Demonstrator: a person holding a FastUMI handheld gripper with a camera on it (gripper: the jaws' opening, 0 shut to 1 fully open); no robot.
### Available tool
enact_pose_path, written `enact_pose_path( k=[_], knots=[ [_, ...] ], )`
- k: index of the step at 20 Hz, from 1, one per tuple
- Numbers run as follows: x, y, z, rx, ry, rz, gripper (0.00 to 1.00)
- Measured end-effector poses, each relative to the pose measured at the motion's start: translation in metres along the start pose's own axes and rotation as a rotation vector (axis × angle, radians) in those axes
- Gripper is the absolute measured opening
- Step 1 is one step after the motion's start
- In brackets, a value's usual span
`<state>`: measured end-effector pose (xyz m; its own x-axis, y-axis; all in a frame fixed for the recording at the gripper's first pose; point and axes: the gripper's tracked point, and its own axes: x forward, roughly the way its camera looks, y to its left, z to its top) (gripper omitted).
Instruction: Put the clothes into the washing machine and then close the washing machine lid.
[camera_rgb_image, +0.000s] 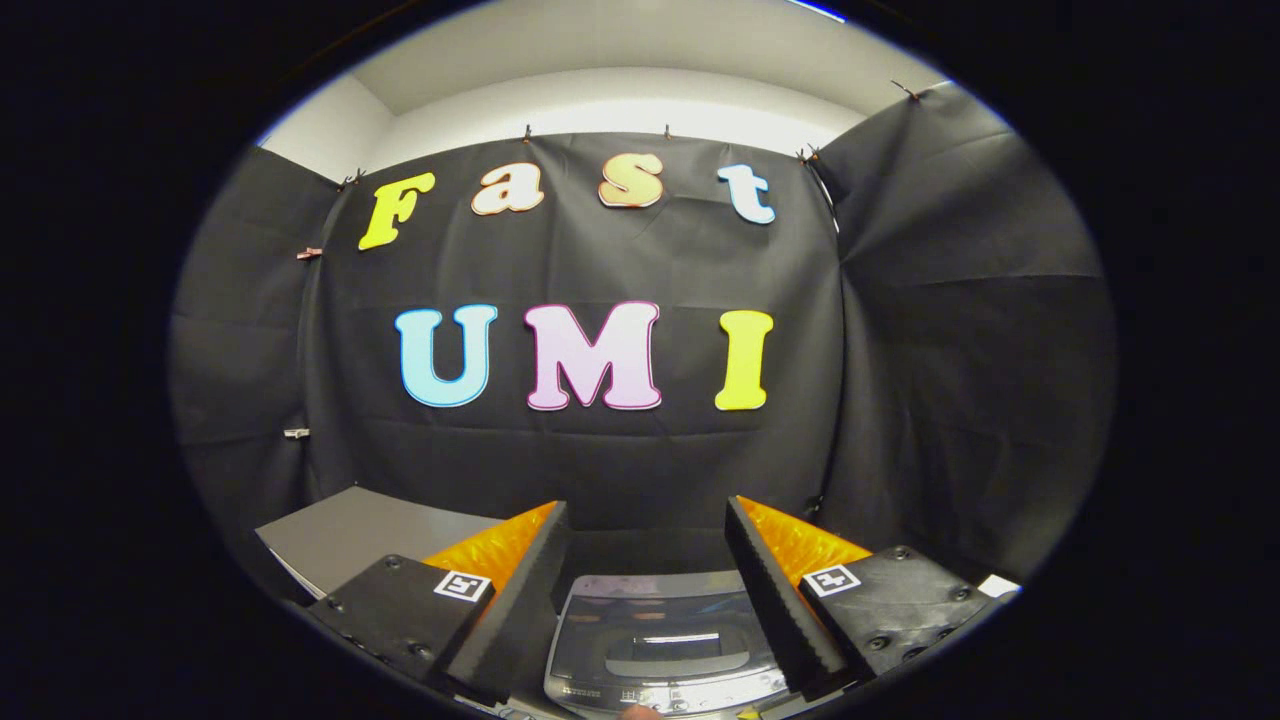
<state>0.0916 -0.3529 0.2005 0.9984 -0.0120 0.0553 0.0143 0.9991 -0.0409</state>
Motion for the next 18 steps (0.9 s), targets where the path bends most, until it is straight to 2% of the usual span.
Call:
enact_pose_path(
  k=[10,18],
  knots=[
    [-0.019,0.009,0.013,-0.011,-0.033,-0.011,0.97],
    [-0.023,0.015,0.005,-0.029,-0.002,-0.007,0.98]
  ],
)
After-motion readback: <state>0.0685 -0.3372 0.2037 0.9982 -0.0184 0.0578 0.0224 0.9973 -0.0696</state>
